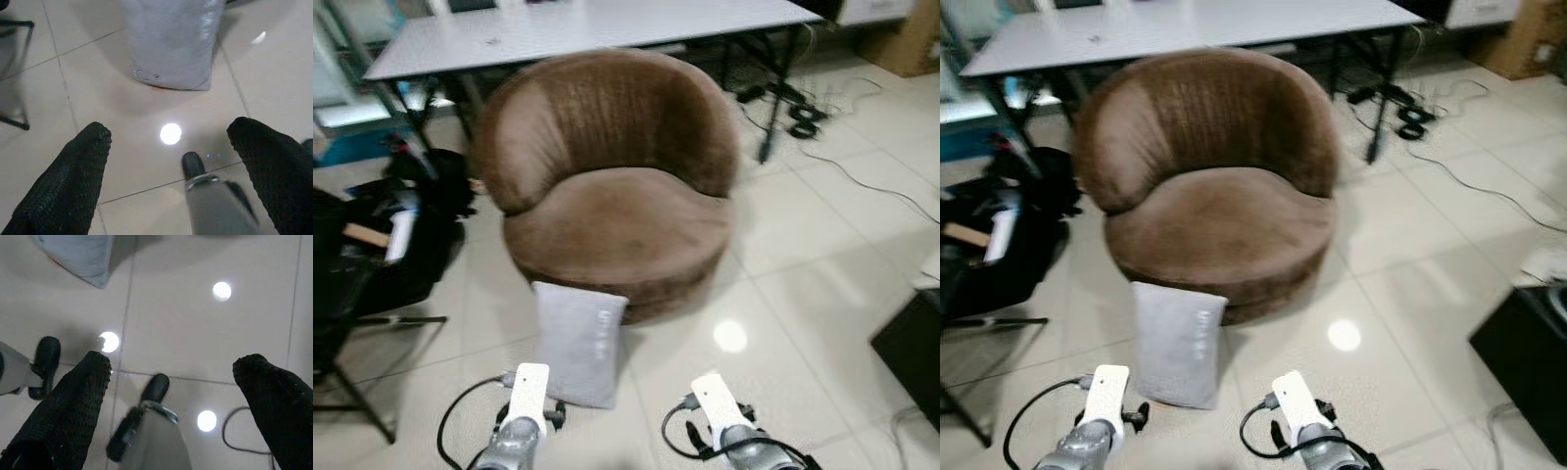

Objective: Move the pillow to the sofa from floor

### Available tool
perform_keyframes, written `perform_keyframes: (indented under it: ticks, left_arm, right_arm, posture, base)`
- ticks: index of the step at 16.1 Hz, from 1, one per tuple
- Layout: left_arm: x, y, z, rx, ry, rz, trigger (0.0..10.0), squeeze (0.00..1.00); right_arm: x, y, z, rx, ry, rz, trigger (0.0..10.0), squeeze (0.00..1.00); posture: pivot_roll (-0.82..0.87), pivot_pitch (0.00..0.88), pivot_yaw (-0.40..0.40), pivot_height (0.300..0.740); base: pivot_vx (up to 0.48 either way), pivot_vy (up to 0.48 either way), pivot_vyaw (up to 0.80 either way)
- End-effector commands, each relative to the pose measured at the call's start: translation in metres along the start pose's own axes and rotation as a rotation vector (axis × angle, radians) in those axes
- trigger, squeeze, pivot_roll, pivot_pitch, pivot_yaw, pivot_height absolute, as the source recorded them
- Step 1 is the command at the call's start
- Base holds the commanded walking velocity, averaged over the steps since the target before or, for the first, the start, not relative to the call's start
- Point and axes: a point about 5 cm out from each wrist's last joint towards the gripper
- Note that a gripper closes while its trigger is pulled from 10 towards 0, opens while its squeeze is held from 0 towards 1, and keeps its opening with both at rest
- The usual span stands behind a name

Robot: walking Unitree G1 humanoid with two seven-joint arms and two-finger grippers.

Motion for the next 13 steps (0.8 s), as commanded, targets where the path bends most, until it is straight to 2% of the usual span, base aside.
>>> perform_keyframes:
  ticks: [1, 7, 12, 13]
  left_arm:
    - [0.0005, -0.0021, 0.0083, 0.012, 0.027, 0.0, 10.0, 0.0]
    - [0.0008, -0.0044, 0.0073, 0.047, 0.029, 0.012, 10.0, 0.0]
    - [0.0009, -0.004, 0.0057, 0.06, 0.004, 0.002, 10.0, 0.0]
    - [0.001, -0.0031, 0.0053, 0.061, -0.006, -0.01, 10.0, 0.0]
  right_arm:
    - [-0.0004, 0.0051, 0.0062, -0.01, 0.02, -0.018, 10.0, 0.0]
    - [-0.0003, 0.004, 0.0059, -0.016, 0.02, -0.016, 10.0, 0.0]
    - [-0.0002, 0.0032, 0.0058, -0.021, 0.019, -0.012, 10.0, 0.0]
    - [-0.0002, 0.0031, 0.0058, -0.022, 0.019, -0.012, 10.0, 0.0]
  posture:
    - [-0.12, 0.0, 0.093, 0.74]
    - [-0.12, 0.0, 0.094, 0.74]
    - [-0.12, 0.0, 0.094, 0.74]
    - [-0.12, 0.0, 0.094, 0.74]
  base:
    - [0.0, 0.42, 0.0]
    - [-0.325, 0.355, 0.0]
    - [0.0, 0.473, 0.0]
    - [0.0, 0.0, 0.0]
Point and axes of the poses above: a point about 5 cm out from each wrist's last joint towards the gripper, its own x axis pointing back from the gripper into the wrist, its own y axis along the axis of the wrist's last joint, z = x × y, and after that the axes turned 1 degree about x, right-handed
